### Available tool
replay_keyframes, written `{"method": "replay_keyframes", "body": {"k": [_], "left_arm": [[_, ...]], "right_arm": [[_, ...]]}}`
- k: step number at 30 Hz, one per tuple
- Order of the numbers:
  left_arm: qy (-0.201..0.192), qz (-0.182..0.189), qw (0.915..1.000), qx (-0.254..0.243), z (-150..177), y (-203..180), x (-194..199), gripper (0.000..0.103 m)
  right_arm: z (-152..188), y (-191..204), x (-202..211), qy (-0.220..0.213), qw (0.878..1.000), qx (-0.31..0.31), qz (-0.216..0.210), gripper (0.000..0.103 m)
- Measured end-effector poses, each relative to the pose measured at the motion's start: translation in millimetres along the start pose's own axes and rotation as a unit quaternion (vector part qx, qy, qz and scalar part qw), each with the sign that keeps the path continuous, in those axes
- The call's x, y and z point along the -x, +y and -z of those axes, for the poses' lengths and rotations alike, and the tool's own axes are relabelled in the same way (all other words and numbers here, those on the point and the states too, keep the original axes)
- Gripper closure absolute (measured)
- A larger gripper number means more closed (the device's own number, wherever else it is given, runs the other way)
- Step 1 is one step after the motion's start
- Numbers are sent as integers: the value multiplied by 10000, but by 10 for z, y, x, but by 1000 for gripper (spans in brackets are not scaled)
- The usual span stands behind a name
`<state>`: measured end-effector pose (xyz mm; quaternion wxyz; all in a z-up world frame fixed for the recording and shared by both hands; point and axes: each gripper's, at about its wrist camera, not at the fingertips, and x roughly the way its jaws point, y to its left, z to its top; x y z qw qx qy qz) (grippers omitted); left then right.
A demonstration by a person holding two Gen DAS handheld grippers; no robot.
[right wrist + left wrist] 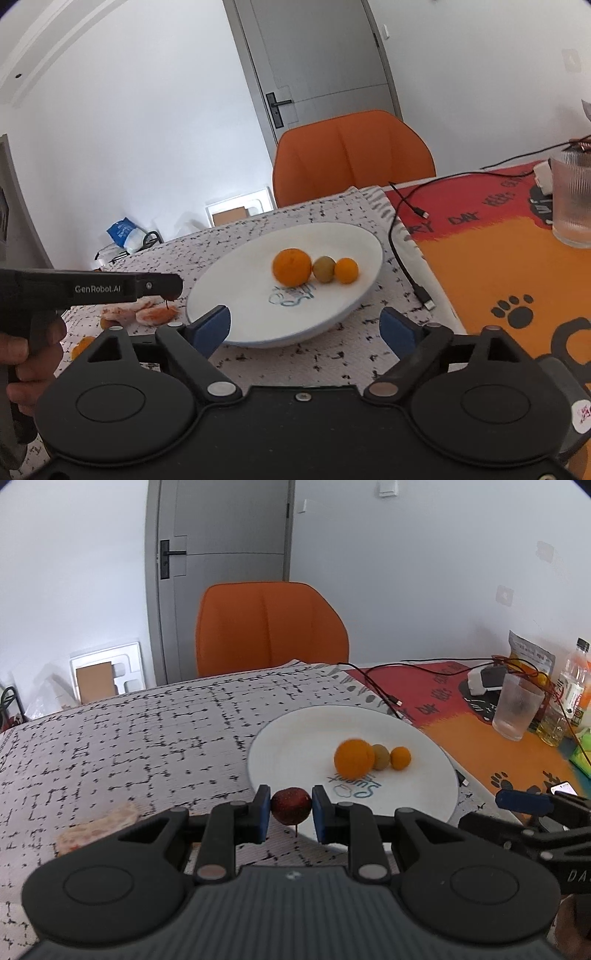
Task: Organize fruits
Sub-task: 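Carry the orange and red plum to the white bowl and release both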
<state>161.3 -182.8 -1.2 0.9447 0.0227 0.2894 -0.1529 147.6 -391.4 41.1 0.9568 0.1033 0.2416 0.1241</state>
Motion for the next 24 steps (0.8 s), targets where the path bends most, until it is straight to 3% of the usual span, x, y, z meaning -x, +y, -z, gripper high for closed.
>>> {"method": "replay_keyframes", "body": {"k": [4,7,10,14,19,21,24], "left_arm": [[-10,53,10000,-76,-33,-86,-45,80],[-42,78,9998,-169,-77,-164,-77,80],[-121,49,9997,-208,-103,-200,-71,71],[-125,-14,9998,-136,-72,-160,-49,48],[-154,-196,9996,-108,-10,-66,24,37],[-149,-266,9995,-71,15,-13,54,26],[-267,-439,9987,-47,63,67,138,17]], "right_arm": [[26,-61,4,-11,10000,-95,20,3],[33,-99,1,-2,9998,-184,-11,0],[41,-126,2,27,9997,-245,-33,0],[42,-134,-10,54,9996,-284,-52,0],[50,-70,-27,90,9996,-240,-89,0],[47,-40,-42,107,9996,-223,-103,0],[41,12,-65,125,9997,-176,-134,0]]}}
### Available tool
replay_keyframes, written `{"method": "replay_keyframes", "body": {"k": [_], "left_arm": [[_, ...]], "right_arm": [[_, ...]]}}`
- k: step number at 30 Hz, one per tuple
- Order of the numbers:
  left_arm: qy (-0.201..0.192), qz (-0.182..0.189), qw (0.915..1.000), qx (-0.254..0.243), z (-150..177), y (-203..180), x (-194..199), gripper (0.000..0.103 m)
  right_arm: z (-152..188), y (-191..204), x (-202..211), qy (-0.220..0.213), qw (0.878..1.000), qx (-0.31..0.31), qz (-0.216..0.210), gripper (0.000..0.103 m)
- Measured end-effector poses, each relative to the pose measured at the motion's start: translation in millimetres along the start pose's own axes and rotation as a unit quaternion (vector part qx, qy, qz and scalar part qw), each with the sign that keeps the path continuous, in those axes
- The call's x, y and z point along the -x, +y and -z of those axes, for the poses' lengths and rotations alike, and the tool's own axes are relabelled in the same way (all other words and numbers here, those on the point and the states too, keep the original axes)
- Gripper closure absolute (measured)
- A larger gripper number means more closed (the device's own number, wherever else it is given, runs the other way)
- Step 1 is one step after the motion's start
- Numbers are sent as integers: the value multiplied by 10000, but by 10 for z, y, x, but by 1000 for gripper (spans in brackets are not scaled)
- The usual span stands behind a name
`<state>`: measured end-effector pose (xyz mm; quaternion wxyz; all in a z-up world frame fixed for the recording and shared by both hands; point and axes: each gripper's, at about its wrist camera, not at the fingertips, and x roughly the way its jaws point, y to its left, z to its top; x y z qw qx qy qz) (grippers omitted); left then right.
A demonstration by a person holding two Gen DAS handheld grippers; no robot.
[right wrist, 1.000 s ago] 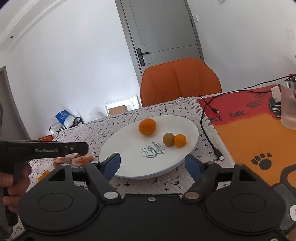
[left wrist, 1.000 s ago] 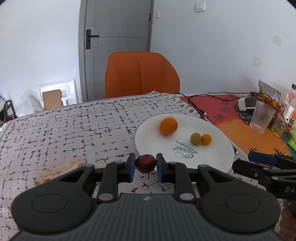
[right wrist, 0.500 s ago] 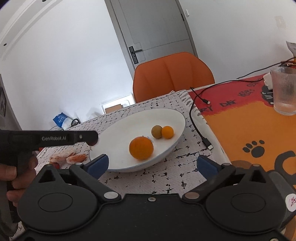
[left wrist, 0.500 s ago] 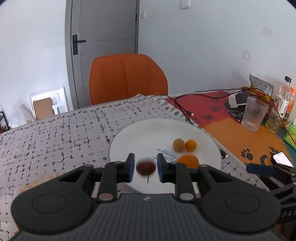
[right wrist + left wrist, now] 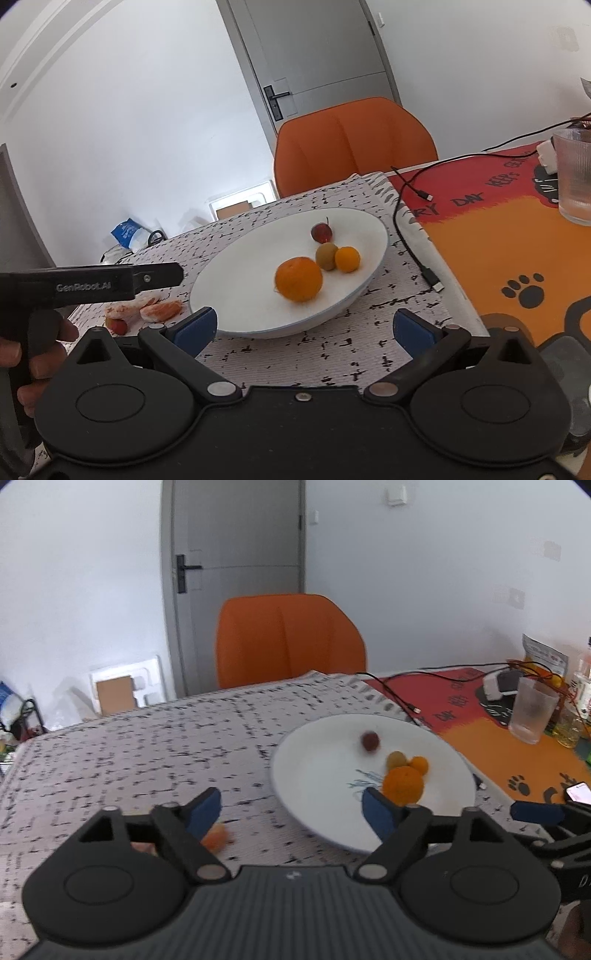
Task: Organize fruits
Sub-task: 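Carry the orange and red plum to the white bowl and release both, then move both tools back toward the remaining fruits on the table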
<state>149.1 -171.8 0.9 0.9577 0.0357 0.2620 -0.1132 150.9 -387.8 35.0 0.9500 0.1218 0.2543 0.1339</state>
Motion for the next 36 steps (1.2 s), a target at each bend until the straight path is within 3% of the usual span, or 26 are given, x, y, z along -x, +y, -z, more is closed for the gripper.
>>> {"method": "replay_keyframes", "body": {"k": [17,36], "left_arm": [[-194,-614,9971,406,202,575,442,9],[-41,-874,9939,675,512,987,679,8]], "right_arm": [[-28,323,-80,53,9994,235,-232,0],[14,733,-179,196,9966,605,-527,0]]}}
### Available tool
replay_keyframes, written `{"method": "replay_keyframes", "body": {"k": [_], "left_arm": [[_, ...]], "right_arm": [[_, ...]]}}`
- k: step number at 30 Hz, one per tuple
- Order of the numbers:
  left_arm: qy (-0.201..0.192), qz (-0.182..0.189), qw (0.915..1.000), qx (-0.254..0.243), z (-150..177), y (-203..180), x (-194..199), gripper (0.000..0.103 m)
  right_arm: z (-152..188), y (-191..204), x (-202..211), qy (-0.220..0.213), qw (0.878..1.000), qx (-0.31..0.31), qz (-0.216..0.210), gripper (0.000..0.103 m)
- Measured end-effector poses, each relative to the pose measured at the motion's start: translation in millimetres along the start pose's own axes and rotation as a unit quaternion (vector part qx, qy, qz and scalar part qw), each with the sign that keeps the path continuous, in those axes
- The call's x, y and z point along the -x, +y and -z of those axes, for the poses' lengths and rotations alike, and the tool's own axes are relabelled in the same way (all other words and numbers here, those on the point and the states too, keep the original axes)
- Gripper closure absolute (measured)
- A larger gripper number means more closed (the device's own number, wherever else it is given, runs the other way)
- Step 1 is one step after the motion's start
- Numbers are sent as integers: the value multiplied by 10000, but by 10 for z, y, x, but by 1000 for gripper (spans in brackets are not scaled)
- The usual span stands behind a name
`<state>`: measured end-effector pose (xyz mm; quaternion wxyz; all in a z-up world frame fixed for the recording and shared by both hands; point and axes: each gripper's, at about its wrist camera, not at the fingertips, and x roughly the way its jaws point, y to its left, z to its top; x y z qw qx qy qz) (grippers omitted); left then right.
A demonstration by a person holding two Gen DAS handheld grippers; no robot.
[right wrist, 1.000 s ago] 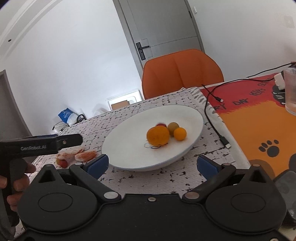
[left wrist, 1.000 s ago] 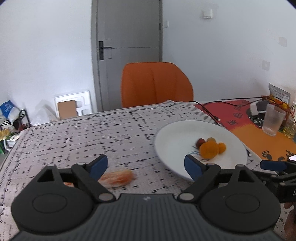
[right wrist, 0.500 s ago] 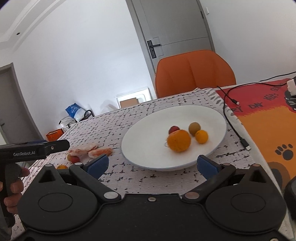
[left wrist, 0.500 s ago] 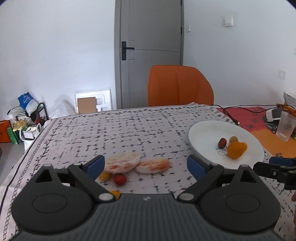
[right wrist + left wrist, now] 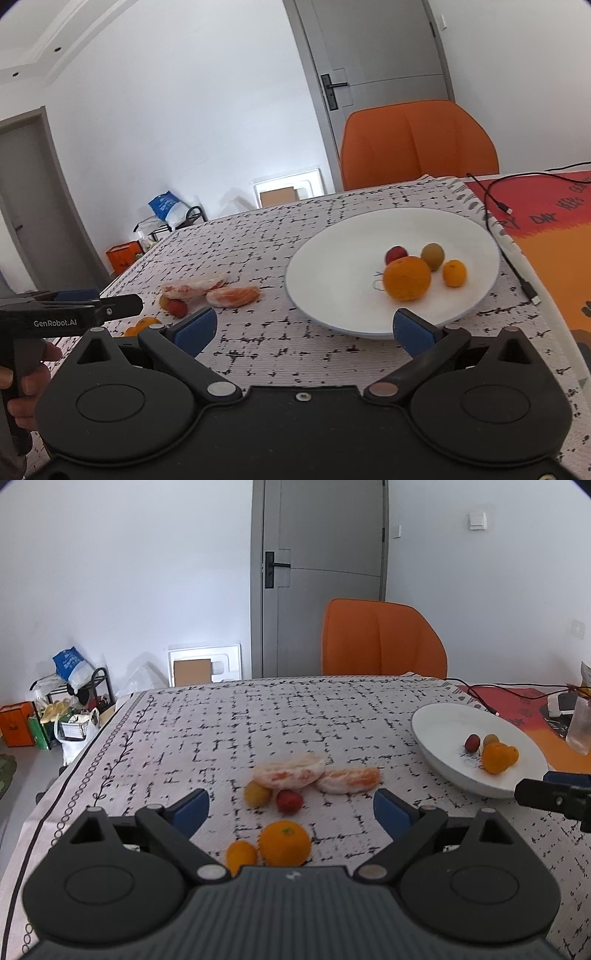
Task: Organize fruits
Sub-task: 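Move both tools back toward the remaining fruits on the table, then grasp the peeled orange segment with the right tool while the left tool grasps a mandarin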
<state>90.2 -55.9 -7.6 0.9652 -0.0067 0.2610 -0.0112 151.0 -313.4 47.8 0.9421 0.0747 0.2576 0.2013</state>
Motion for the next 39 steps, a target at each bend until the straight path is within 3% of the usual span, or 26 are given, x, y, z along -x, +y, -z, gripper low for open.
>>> {"method": "replay_keyframes", "body": {"k": [13,18,23,29,33,36,39], "left_arm": [[102,-45,9995,302,205,334,6,15],[188,-68,9986,499,262,494,-15,38],[303,-75,9972,679,310,624,-61,51],[383,67,9964,752,358,642,-123,59],[391,229,9963,733,383,610,-175,61],[469,282,9958,739,390,611,-238,74],[459,277,9956,771,377,646,-263,85]], "right_arm": [[18,259,-151,211,9994,196,-191,0],[22,374,-231,233,9990,329,-189,0],[46,496,-321,294,9979,548,-205,3],[35,602,-429,430,9965,649,-289,16],[10,614,-518,487,9967,617,-187,31],[-7,622,-598,583,9964,568,-235,41],[-20,669,-663,637,9957,613,-273,42]]}}
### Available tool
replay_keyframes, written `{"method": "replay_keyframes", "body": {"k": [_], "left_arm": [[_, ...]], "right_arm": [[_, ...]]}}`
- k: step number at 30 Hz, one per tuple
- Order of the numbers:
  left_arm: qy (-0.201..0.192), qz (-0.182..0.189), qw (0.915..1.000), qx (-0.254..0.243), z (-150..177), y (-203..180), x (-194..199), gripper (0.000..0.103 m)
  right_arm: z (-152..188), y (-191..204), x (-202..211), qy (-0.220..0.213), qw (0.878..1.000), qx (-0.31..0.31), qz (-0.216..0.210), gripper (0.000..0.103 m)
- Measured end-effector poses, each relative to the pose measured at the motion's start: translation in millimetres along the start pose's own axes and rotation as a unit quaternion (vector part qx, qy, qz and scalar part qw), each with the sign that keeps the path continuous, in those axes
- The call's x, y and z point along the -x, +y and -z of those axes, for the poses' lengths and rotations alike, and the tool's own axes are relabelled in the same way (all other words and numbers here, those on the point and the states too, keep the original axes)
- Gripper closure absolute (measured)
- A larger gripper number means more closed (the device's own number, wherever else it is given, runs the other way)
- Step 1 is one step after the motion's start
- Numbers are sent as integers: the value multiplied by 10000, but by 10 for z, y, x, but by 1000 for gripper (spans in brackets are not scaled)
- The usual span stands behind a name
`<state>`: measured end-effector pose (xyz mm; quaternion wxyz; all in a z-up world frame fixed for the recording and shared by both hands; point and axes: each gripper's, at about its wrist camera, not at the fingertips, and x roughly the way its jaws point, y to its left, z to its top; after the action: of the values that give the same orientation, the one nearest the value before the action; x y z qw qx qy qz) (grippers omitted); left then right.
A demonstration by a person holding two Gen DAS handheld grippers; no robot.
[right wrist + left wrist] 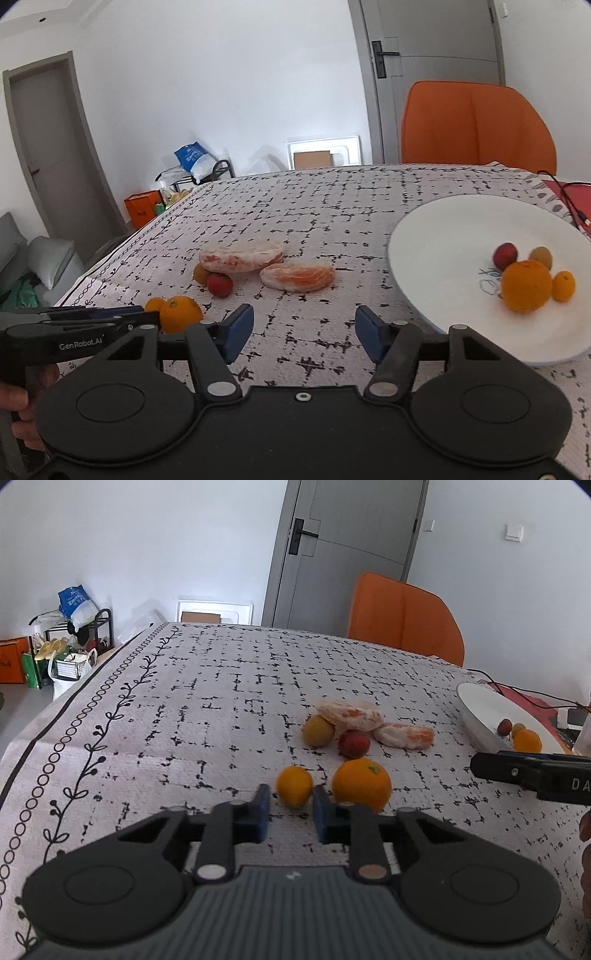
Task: Organize fruits
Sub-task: 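Grasp the peeled orange segment with the right tool while the left tool grasps a mandarin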
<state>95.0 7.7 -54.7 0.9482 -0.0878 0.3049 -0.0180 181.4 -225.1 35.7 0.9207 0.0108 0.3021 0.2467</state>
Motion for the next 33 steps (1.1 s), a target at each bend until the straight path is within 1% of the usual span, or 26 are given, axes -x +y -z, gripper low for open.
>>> {"method": "replay_keyframes", "body": {"k": [2,7,11,17,23,26,28,30,33], "left_arm": [[7,38,10000,59,-23,37,-10,85],[-12,-19,9999,147,-52,118,-13,85],[-28,-93,9996,258,-77,200,-5,85],[-50,-208,9992,324,-104,290,12,85],[-108,-284,9983,489,-118,412,27,85],[-124,-207,9979,598,-116,470,30,85],[-134,-200,9978,613,-117,485,34,85],[-143,-191,9976,643,-121,509,36,85],[-155,-177,9974,687,-122,547,37,85]], "right_arm": [[-20,23,-59,51,10000,19,5,42],[-73,103,-192,116,9998,138,42,42],[-120,174,-283,148,9995,284,50,42],[-179,222,-419,251,9991,328,-27,42],[-232,304,-539,391,9980,464,167,41],[-262,345,-607,431,9973,514,290,38],[-274,363,-663,486,9965,561,386,33],[-283,379,-707,512,9956,595,503,30],[-305,401,-764,520,9951,622,569,25]]}}
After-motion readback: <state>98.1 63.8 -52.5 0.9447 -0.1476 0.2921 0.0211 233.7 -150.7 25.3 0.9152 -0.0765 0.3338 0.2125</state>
